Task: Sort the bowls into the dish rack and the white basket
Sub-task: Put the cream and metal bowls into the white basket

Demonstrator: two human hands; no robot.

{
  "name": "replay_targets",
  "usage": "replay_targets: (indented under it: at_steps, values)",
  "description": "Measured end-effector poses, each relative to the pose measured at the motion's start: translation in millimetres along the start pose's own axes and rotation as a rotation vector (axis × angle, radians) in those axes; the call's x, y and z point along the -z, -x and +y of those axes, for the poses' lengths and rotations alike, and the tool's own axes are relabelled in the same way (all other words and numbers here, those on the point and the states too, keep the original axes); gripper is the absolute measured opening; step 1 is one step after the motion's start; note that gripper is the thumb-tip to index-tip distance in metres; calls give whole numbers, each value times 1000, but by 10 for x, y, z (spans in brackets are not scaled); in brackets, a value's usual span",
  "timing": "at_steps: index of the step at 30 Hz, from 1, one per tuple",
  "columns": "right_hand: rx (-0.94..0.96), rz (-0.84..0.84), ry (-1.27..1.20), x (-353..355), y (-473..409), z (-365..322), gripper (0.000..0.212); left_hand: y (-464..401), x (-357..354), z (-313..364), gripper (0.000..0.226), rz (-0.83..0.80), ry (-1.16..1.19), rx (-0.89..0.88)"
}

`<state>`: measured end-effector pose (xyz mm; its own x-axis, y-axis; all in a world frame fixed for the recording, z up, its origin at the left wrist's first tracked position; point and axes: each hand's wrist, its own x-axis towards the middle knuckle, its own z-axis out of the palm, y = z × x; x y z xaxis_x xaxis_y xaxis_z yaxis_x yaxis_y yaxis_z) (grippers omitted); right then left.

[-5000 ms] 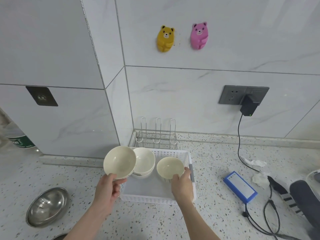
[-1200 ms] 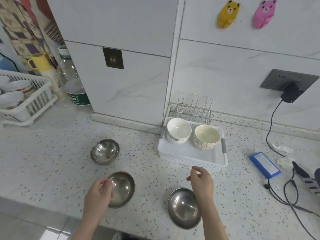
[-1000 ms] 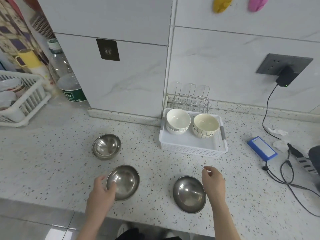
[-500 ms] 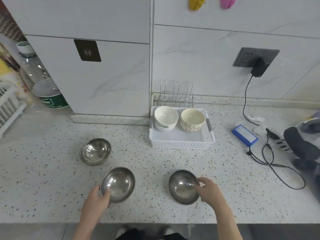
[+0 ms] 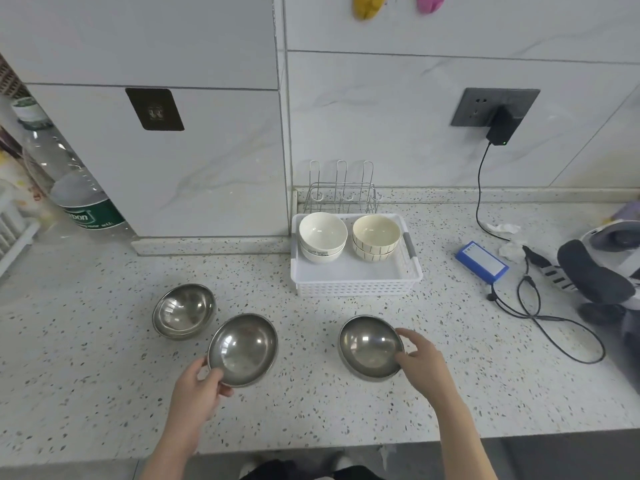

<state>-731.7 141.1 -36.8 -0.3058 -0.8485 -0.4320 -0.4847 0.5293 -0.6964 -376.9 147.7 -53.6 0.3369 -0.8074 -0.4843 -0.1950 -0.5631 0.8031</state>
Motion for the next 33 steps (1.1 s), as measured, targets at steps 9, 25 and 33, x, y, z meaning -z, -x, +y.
replay_targets:
  at_steps: [9,25,33]
  values:
    - [62,187,-217,297,-118,-229,50,3,-218,413,21,-149,275,-23]
    - [4,112,236,883,-1042,-1131,24,-275,-631,1056,19,-195,213,-117]
    - [-35,73,478,901,-1440,-1342,39,-459,-831,1329,10,-224,101,-93]
